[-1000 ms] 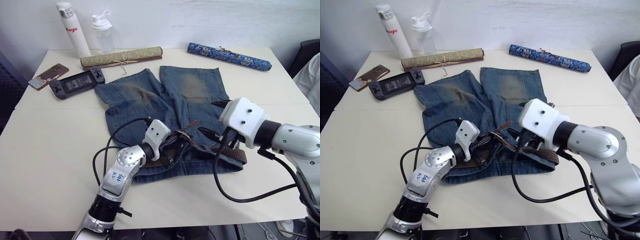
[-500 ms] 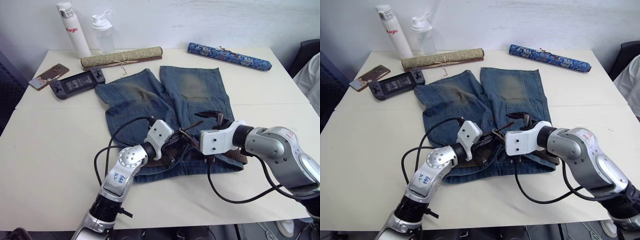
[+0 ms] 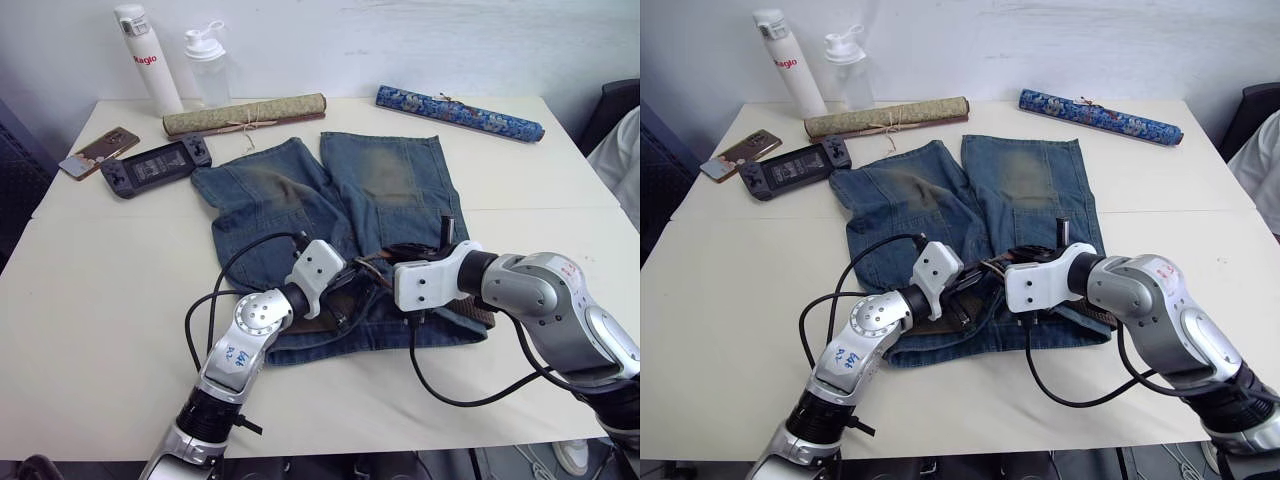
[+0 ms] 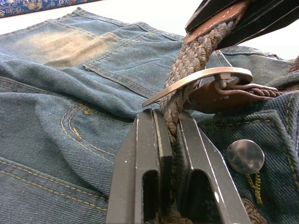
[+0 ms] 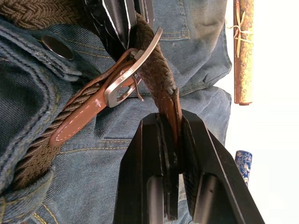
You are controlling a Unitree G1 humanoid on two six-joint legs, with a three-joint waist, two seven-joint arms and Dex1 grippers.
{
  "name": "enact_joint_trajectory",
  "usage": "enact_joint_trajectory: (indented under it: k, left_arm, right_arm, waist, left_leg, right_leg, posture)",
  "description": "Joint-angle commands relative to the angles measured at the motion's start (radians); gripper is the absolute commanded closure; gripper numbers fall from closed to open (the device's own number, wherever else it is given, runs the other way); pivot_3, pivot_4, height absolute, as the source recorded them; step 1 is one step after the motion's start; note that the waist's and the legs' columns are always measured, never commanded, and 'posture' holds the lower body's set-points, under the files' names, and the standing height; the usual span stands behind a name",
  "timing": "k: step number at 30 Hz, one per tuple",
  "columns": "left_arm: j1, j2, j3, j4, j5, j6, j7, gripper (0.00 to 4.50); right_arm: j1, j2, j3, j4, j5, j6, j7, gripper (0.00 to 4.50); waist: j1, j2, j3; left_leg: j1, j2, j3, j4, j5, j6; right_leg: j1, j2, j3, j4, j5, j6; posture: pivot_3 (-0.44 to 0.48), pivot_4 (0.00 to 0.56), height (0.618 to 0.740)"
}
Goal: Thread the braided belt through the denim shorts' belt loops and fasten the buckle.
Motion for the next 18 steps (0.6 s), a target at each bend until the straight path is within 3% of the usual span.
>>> enact_joint_trajectory:
  k: [1, 6, 13, 18]
  left_arm:
    - [-0.015, -0.006, 0.018, -0.053, -0.058, -0.031, -0.049, 4.08]
    - [0.017, 0.024, 0.109, -0.142, -0.177, 0.017, -0.108, 2.15]
    - [0.119, 0.133, 0.266, -0.313, -0.41, 0.171, -0.186, 2.15]
    - [0.134, 0.175, 0.284, -0.343, -0.498, 0.239, -0.197, 2.15]
  right_arm:
    - [0.002, 0.018, -0.055, -0.024, -0.012, 0.021, -0.021, 4.5]
    - [-0.01, 0.034, -0.1, -0.017, -0.013, 0.01, -0.061, 4.5]
    - [-0.019, 0.001, -0.165, -0.003, -0.014, -0.101, -0.097, 4.5]
    - [-0.022, -0.026, -0.156, 0.009, -0.016, -0.228, -0.091, 4.5]
  waist:
    - [0.0, 0.0, 0.0]
    - [-0.001, 0.0, 0.0]
    - [-0.008, 0.0, 0.0]
    - [-0.003, 0.0, 0.0]
  left_leg:
    - [0.0, 0.0, 0.0, 0.0, 0.0, 0.0]
    - [0.0, 0.0, 0.0, 0.0, 0.0, 0.0]
    - [0.0, 0.001, -0.001, 0.0, 0.0, 0.0]
    - [0.0, 0.0, -0.002, 0.001, 0.0, -0.001]
  right_leg:
    - [0.0, 0.0, 0.0, 0.0, 0.0, 0.0]
    - [0.0, 0.0, 0.0, 0.001, 0.0, 0.0]
    - [0.0, 0.0, 0.001, 0.001, 0.0, 0.0]
    - [0.001, 0.0, 0.002, 0.0, 0.0, 0.0]
  posture:
    - [0.0, 0.15, 0.717]
    - [0.0, 0.15, 0.717]
    - [0.0, 0.15, 0.717]
    - [0.0, 0.15, 0.717]
